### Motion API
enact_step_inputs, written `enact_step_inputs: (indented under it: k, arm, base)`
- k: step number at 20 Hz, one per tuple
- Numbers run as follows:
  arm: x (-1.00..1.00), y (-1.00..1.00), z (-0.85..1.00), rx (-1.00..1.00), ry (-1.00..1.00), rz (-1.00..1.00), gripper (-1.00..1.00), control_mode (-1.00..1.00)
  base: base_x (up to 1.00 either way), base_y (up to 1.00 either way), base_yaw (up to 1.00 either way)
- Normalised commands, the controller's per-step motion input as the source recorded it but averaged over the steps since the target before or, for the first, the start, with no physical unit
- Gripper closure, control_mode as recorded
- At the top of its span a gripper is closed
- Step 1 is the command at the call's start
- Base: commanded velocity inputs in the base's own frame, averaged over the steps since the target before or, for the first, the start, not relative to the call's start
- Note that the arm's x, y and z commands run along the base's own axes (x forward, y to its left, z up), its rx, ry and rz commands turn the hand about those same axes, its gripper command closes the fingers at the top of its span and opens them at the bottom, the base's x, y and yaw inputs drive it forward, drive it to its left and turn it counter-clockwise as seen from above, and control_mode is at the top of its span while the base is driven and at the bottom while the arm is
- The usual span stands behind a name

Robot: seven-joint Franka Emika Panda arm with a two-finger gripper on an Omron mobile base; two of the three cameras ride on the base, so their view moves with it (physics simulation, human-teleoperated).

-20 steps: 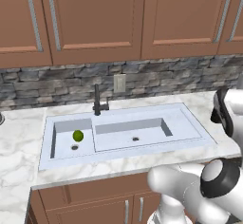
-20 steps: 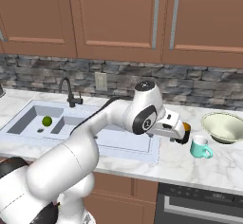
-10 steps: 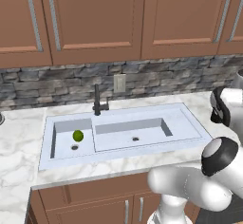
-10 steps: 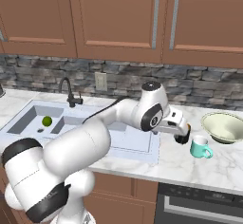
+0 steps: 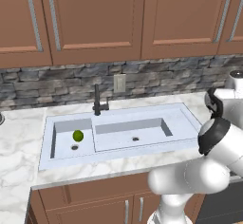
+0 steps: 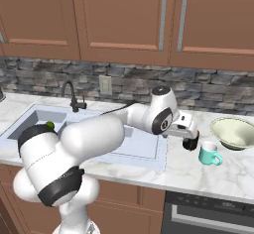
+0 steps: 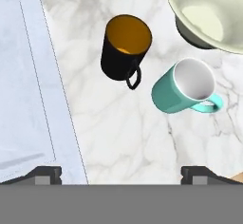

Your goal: Clear the mugs and bowl far away from the sink.

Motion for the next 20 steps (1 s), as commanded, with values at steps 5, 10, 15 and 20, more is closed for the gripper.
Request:
enact_step_inputs:
  k: [5, 10, 15, 20]
  arm:
    - [0.39, -0.37, -0.18, 0.01, 0.0, 0.01, -1.0, -1.0]
    - [0.27, -0.53, -0.2, 0.1, 0.0, 0.01, -1.0, -1.0]
    - [0.24, -0.47, -0.18, 0.19, 0.0, 0.0, -1.0, -1.0]
    - [0.09, -0.27, -0.05, 0.19, -0.05, 0.0, -1.0, -1.0]
  base:
    - [0.0, 0.0, 0.0]
    - [0.0, 0.0, 0.0]
    - [0.0, 0.0, 0.0]
    - [0.0, 0.0, 0.0]
